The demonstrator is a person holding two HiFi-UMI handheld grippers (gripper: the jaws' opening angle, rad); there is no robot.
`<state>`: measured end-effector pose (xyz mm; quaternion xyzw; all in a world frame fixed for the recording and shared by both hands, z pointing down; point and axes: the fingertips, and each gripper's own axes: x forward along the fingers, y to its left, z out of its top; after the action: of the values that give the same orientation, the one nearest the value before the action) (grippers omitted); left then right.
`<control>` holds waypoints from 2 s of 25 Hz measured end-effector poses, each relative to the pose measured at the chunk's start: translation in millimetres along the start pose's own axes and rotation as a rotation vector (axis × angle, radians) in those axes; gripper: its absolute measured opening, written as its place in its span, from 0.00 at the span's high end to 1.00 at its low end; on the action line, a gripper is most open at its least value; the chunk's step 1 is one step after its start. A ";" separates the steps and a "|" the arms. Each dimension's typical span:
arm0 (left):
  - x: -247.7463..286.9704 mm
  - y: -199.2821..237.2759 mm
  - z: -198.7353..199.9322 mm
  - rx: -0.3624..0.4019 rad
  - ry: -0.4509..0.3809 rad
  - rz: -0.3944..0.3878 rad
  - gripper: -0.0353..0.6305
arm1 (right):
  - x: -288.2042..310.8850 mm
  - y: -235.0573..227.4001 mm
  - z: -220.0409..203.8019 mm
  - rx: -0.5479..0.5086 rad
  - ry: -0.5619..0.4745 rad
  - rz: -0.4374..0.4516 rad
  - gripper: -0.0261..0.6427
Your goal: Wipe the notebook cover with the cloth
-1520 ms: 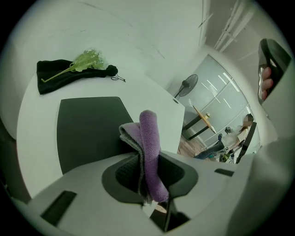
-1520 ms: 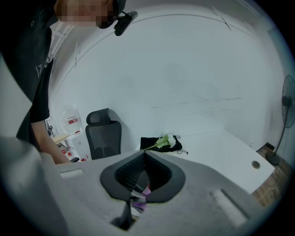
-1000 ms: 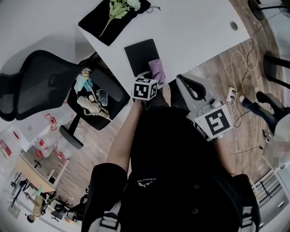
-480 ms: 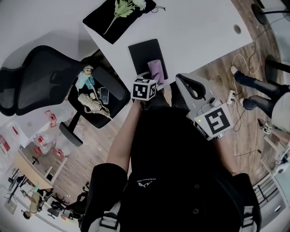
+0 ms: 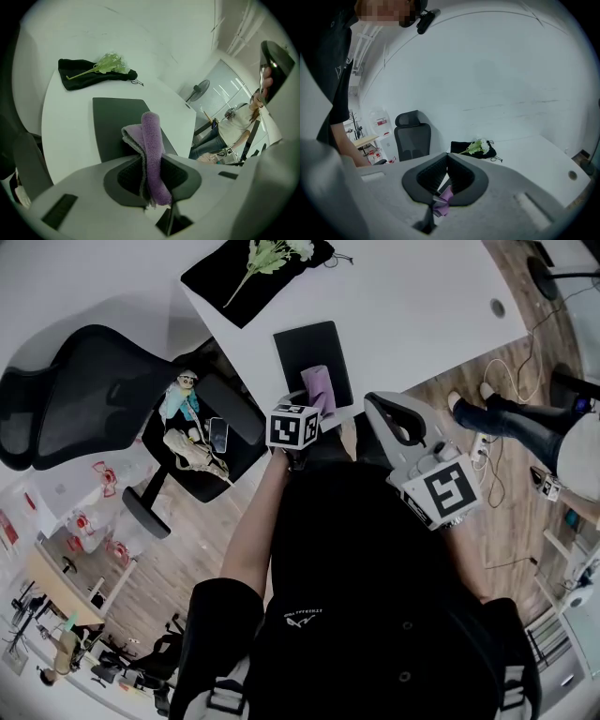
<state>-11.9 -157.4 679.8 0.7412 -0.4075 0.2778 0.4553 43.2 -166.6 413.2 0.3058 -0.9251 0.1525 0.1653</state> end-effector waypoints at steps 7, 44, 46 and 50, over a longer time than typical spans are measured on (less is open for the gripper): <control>-7.2 16.8 -10.0 -0.041 0.002 0.022 0.81 | 7.3 3.9 4.0 -0.008 0.001 0.018 0.95; -64.8 59.5 -8.5 -0.143 -0.073 0.180 0.82 | 19.8 -3.0 15.3 -0.027 -0.015 0.086 0.95; -76.0 54.8 1.9 -0.140 -0.119 0.178 0.82 | 18.5 -6.1 14.8 -0.019 -0.020 0.086 0.95; -100.8 38.0 25.9 -0.115 -0.217 0.159 0.82 | 15.9 -12.9 10.7 0.005 -0.023 0.088 0.95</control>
<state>-95.1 -155.0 606.8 0.7050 -0.5270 0.2071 0.4270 36.8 -188.8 412.3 0.2671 -0.9391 0.1582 0.1470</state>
